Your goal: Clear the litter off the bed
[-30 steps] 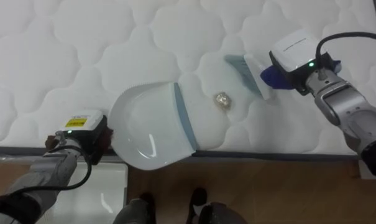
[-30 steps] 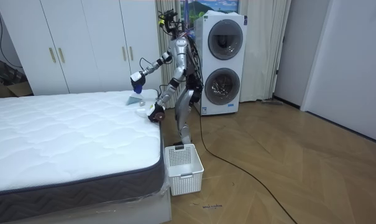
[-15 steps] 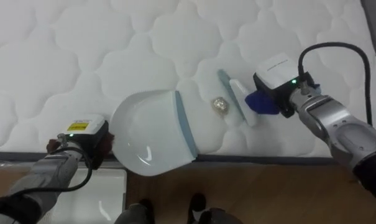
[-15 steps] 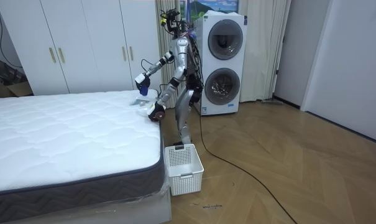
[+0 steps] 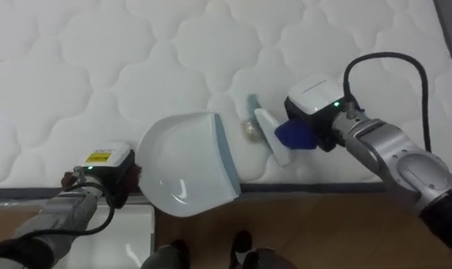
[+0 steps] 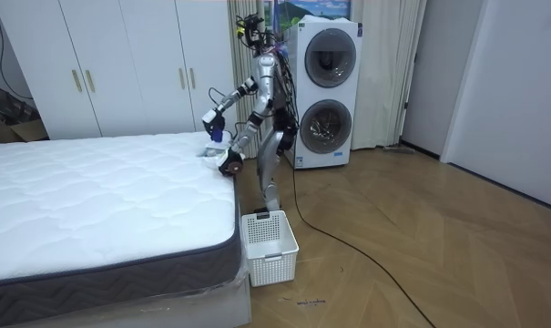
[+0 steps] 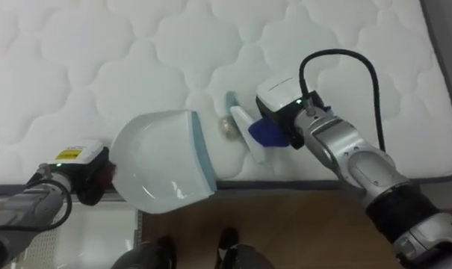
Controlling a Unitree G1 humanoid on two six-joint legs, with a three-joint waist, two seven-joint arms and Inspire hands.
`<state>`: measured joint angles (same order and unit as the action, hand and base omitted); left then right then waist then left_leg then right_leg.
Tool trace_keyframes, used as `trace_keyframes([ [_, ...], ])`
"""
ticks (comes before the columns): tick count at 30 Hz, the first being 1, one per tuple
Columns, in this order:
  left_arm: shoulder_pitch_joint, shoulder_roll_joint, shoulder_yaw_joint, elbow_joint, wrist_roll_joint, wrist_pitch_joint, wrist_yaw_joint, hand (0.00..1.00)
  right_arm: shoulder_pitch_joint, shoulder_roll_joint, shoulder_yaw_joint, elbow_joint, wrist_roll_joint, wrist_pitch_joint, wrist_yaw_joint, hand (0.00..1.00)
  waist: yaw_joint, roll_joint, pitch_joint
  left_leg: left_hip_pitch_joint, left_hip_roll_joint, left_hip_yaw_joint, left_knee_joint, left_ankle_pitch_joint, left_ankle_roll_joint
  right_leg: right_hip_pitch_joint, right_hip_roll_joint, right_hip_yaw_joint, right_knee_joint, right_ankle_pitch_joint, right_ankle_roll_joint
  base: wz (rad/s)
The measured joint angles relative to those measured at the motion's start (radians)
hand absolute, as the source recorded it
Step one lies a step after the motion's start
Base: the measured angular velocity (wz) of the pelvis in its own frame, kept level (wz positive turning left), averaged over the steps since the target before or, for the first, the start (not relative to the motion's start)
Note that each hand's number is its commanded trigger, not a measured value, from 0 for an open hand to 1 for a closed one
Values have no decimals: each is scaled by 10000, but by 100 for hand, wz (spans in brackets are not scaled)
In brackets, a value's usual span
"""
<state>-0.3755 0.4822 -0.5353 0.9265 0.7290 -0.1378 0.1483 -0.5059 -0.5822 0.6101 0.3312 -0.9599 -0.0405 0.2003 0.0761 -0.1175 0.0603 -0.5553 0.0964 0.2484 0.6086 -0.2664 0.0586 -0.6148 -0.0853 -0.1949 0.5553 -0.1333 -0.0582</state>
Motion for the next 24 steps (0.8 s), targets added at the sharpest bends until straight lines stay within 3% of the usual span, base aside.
trace_keyframes([
  [5, 17, -105, -3, 36, 80, -51, 12, 100, 36, 186, 32, -373, 1367, -38, 477, 100, 11, -2, -1, 5, -15, 22, 17, -9, -24, -19, 83, 59, 10, -15, -20, -5],
  [13, 169, -163, -9, 414, 92, -201, 541, 100, 35, 722, -22, -433, 3399, -162, 1233, 100, -12, -7, -5, -9, -14, -31, 35, -6, -38, -10, -20, -45, 22, -31, -50, 2],
  [16, 201, -182, 6, 487, 87, -227, 596, 100, 34, 1029, -133, -436, 4445, -533, 1564, 100, -56, -7, -5, -7, -23, -30, 113, -7, -36, -10, -22, -42, 157, -40, -40, 1],
  [20, 201, -227, 31, 555, 84, -251, 666, 100, 33, 1887, -127, -436, 5423, -1046, 1942, 100, -158, -6, -4, -13, -55, -65, 148, -8, -33, -31, -153, -62, 279, -138, -40, 7],
  [24, 309, -312, 122, 569, 174, -292, 667, 100, 19, 1919, -131, -436, 6095, -1360, 2244, 100, -160, 5, -10, -32, -91, -53, 180, -30, 4, -76, -192, -35, 377, -200, -5, 5],
])
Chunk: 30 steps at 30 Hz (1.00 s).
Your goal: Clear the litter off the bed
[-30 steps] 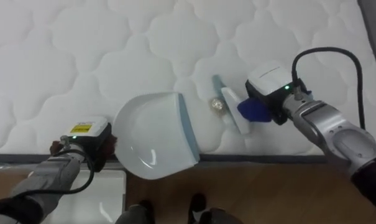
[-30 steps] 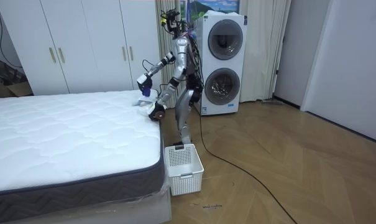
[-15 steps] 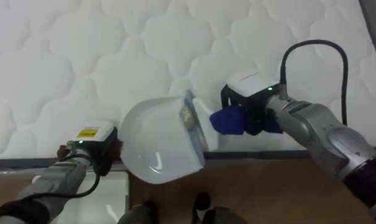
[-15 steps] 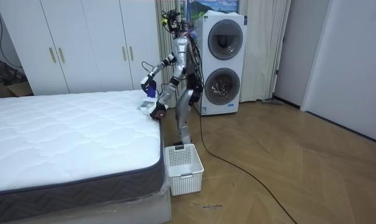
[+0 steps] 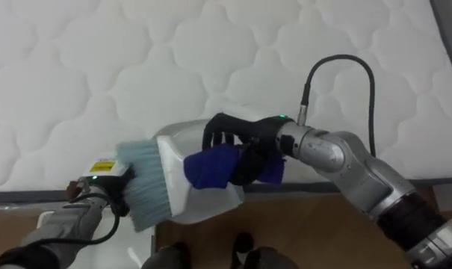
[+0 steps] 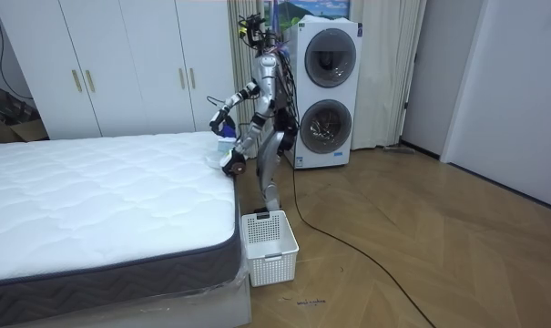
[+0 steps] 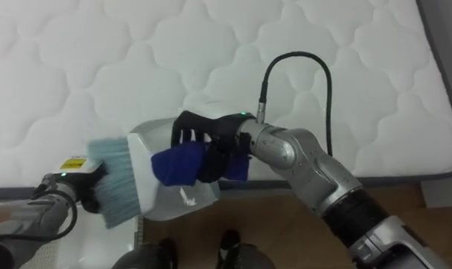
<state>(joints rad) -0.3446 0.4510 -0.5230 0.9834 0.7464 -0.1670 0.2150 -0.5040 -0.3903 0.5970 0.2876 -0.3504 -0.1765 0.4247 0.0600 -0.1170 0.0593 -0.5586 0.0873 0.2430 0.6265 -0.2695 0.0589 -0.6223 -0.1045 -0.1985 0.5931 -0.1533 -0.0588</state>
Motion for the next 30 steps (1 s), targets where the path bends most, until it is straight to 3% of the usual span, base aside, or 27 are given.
trace_keyframes([
  [10, 134, -51, 117, 3, 114, -153, 0, 100, 1, -535, -6, 31, 276, -188, 155, 100, -25, 113, -57, -87, -115, 7, -22, 3, 5, -224, -14, 90, 179, -12, -14, -2],
  [14, 169, -44, 113, 109, 102, -303, 0, 100, 2, -740, -7, 141, 452, -296, 103, 100, -78, 117, -54, -79, -144, 5, 25, 1, 5, -248, -174, 75, 366, -149, -15, 6],
  [22, 307, -57, 107, 106, 51, -383, 204, 100, 116, -837, -44, 894, 936, -560, -778, 100, -227, 149, -41, -56, -161, -26, -7, -1, -2, -224, -201, 40, 415, -210, -17, 2],
  [30, 340, -222, 180, 49, 60, -442, 595, 100, 989, -820, -1555, 1376, 1636, -582, -2045, 100, -276, 261, -54, 6, -127, -58, 26, -3, 0, -86, -151, 6, 285, -209, 5, 0],
])
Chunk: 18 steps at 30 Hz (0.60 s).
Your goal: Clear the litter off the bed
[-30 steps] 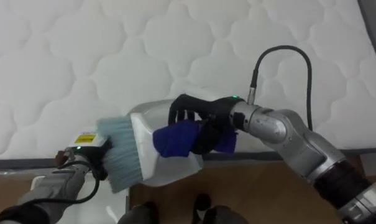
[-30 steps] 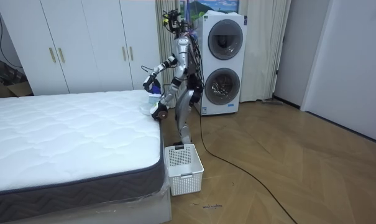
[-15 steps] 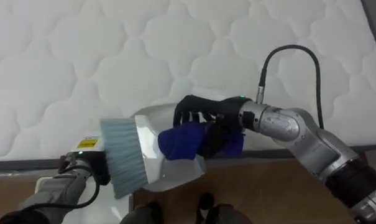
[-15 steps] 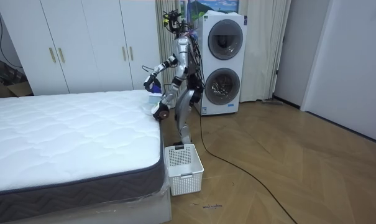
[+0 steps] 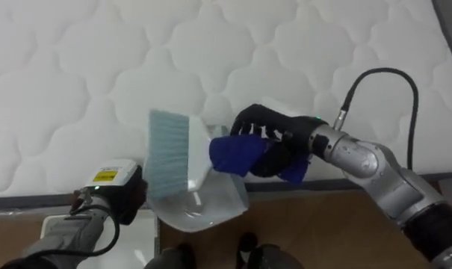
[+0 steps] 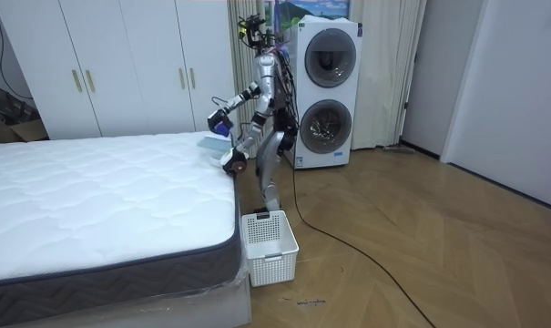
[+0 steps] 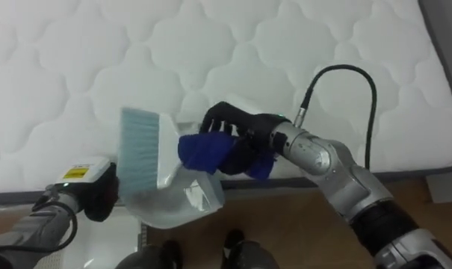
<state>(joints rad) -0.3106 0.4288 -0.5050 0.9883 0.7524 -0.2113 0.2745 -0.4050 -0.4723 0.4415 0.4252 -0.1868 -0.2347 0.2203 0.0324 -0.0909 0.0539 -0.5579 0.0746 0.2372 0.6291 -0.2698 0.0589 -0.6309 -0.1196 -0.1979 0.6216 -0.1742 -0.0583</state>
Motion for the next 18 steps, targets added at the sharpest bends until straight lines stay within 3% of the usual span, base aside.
trace_keyframes([
  [4, 37, -238, 538, -6, 57, -3, 20, 100, 370, 118, -1118, 386, 115, -52, -707, 100, -6, 47, 1, 223, -25, -32, -55, -11, -6, 241, 1, 7, -39, -49, 40, 1],
  [5, 51, -273, 710, -8, 58, -6, 93, 100, 496, 127, -1429, 425, 121, -53, -899, 92, -7, 73, -5, 301, -10, -33, -71, -24, -15, 327, 20, 3, -88, -58, 43, 0],
  [7, 72, -287, 823, -42, 55, -3, 279, 100, 733, 146, -1838, 428, 337, -54, -1202, 0, -47, 138, -32, 375, -6, -52, -116, -29, -24, 439, 26, -42, -162, -55, 45, 0],
  [10, 435, -343, 1119, -283, 64, -4, 449, 100, 1196, 256, -2349, 600, 503, -54, -1570, 0, -67, 252, -48, 859, -1, -50, -327, -48, -42, 941, 72, -78, -403, -59, 67, 0],
  [13, 954, -407, 1525, -519, 78, -1, 542, 100, 1613, 401, -2770, 708, 640, -58, -1863, 0, -122, 416, -151, 1359, -19, -51, -650, -65, -73, 1442, 117, -113, -692, -68, 110, 0],
  [18, 2068, -660, 2123, -1555, 60, -132, 714, 100, 2076, 873, -3416, 691, 1087, -98, -2336, 0, -332, 695, -334, 2386, -311, -282, -1586, 72, -141, 2393, 78, -160, -1216, -105, 249, 11],
])
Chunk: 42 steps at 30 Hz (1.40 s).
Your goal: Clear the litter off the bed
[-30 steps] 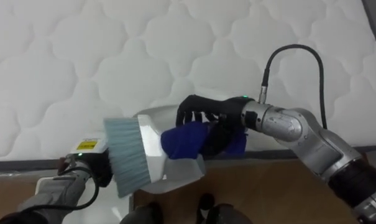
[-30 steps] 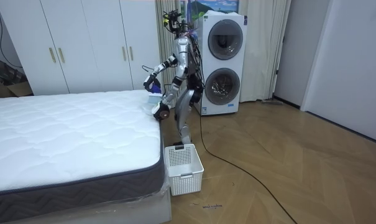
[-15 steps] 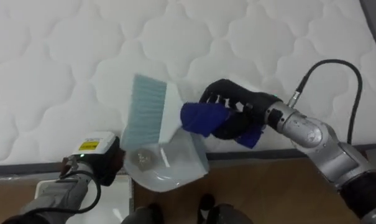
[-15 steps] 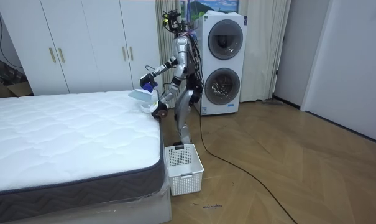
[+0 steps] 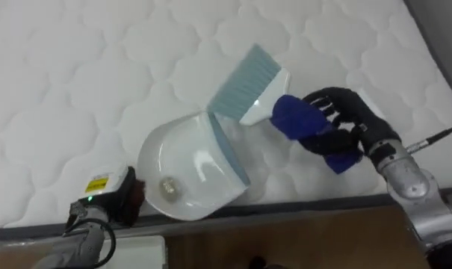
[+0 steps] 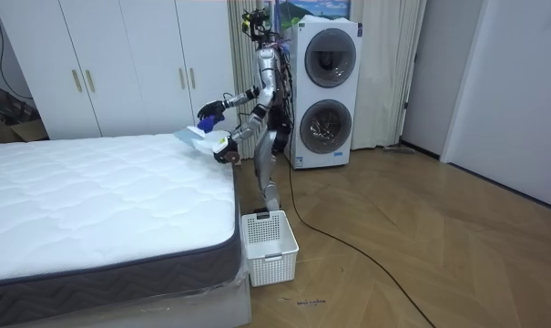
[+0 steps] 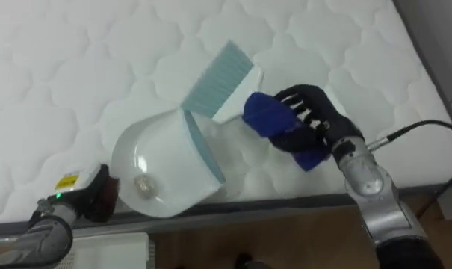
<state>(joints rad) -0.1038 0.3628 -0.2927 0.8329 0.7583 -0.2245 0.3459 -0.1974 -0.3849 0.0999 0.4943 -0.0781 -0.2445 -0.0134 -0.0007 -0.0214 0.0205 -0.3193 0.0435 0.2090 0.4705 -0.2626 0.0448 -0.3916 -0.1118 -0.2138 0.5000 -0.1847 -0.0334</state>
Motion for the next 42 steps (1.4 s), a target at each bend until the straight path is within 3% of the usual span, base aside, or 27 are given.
trace_keyframes([
  [3, 367, -44, 163, -317, 6, -141, 45, 100, 464, 272, -423, -579, 223, -71, -371, 0, -371, -10, -24, 615, -376, -508, -774, 354, 4, 648, -89, 100, -173, -129, 159, 47],
  [7, 605, -129, 239, -702, -9, -138, 150, 100, 1044, 359, -882, -1152, 403, -171, -1142, 0, -605, -9, -69, 1159, -603, -1186, -1364, 646, 15, 1477, 14, 118, -724, -221, 295, 64],
  [12, 758, -549, 928, -893, -41, -127, 166, 100, 1429, 364, -923, -1587, 725, -246, -1818, 0, -393, -41, -122, 1586, -660, -1915, -1502, 664, -8, 2413, 260, 87, -1461, -230, 349, 41],
  [19, 891, -598, 951, -894, -46, -49, 407, 100, 1422, 498, -848, -1823, 760, -271, -2277, 0, 82, -68, -146, 1553, -713, -2677, -1510, 731, -118, 2758, 403, 151, -1740, -233, 351, 34],
  [22, 1210, -615, 970, -1083, -89, 26, 401, 100, 1426, 642, -843, -1909, 912, -271, -2422, 0, 218, -64, -146, 1527, -745, -3014, -1476, 786, -208, 2949, 432, -123, -1755, -247, 339, 42],
  [25, 1325, -815, 1157, -1264, -85, 45, 367, 100, 1423, 684, -846, -1906, 903, -272, -2583, 0, 285, -72, -143, 1267, -815, -3296, -1327, 860, -317, 3169, 426, -630, -1791, -347, 291, 75],
  [26, 1307, -827, 1171, -1287, -85, 43, 349, 100, 1423, 684, -857, -1890, 906, -272, -2609, 0, 214, -68, -145, 1038, -781, -3141, -1131, 886, -340, 3248, 393, -983, -1784, -476, 242, 103],
  [28, 1305, -836, 1271, -1350, -113, 45, 350, 100, 1452, 688, -859, -1828, 1095, -278, -2698, 0, 181, -49, -132, 694, -545, -2266, -928, 1058, -292, 3352, 353, -1587, -1760, -602, 150, 115],
  [30, 1227, -846, 1404, -1452, -296, 43, 372, 100, 1488, 684, -872, -1793, 1221, -286, -2935, 0, 21, -43, -126, 413, -346, -755, -1296, 1774, -3, 3344, 203, -2347, -1758, -710, 46, 144],
  [31, 1175, -852, 1408, -1452, -344, 42, 374, 100, 1497, 683, -876, -1791, 1232, -298, -3013, 0, 5, -43, -125, 379, -320, -409, -1531, 2030, 83, 3324, 103, -2595, -1788, -774, 7, 148],
  [32, 1092, -882, 1419, -1450, -420, 21, 386, 100, 1501, 681, -887, -1799, 1201, -373, -3122, 0, -23, -24, -120, 292, -177, 406, -1746, 2288, 106, 3233, -130, -3415, -1744, -891, -72, 124],
  [33, 1114, -878, 1487, -1440, -512, -4, 384, 100, 1508, 780, -863, -1801, 1008, -412, -3123, 0, 13, -16, -99, 204, 164, 1239, -1033, 1947, 82, 3351, -273, -4258, -1729, -929, -91, 106],
  [34, 1145, -871, 1551, -1433, -545, -2, 380, 100, 1508, 851, -822, -1814, 911, -416, -3106, 0, 49, -18, -95, 227, 383, 1527, -592, 1644, 27, 3449, -304, -4594, -1764, -945, -84, 91],
  [35, 1154, -851, 1606, -1423, -625, -3, 361, 100, 1508, 924, -776, -1831, 704, -496, -3054, 0, 50, 14, -65, 381, 855, 1944, 31, 1159, -80, 3667, -313, -5218, -1800, -1012, -49, 105],
  [36, 1147, -870, 1606, -1420, -690, -22, 349, 100, 1508, 925, -776, -1832, 687, -517, -2981, 0, 5, 40, -51, 567, 1180, 2139, 198, 898, -313, 3780, -345, -5650, -1705, -1121, 8, 109],
  [37, 1147, -894, 1605, -1420, -688, -26, 345, 100, 1504, 922, -782, -1833, 683, -517, -2968, 0, 21, 53, -50, 634, 1247, 2148, 123, 846, -398, 3802, -366, -5773, -1634, -1156, 45, 87],
  [39, 1194, -948, 1628, -1419, -689, -24, 336, 100, 1465, 946, -719, -1866, 634, -518, -2894, 0, 159, 57, -34, 676, 975, 2095, -533, 886, -203, 3780, -456, -5758, -1361, -1209, 122, 67],
  [42, 1222, -969, 1632, -1433, -689, -26, 337, 100, 1413, 941, -697, -1881, 641, -532, -2857, 0, 359, 70, -48, 694, 641, 1854, -900, 1034, -101, 3739, -476, -5371, -1359, -1257, 206, 53],
])
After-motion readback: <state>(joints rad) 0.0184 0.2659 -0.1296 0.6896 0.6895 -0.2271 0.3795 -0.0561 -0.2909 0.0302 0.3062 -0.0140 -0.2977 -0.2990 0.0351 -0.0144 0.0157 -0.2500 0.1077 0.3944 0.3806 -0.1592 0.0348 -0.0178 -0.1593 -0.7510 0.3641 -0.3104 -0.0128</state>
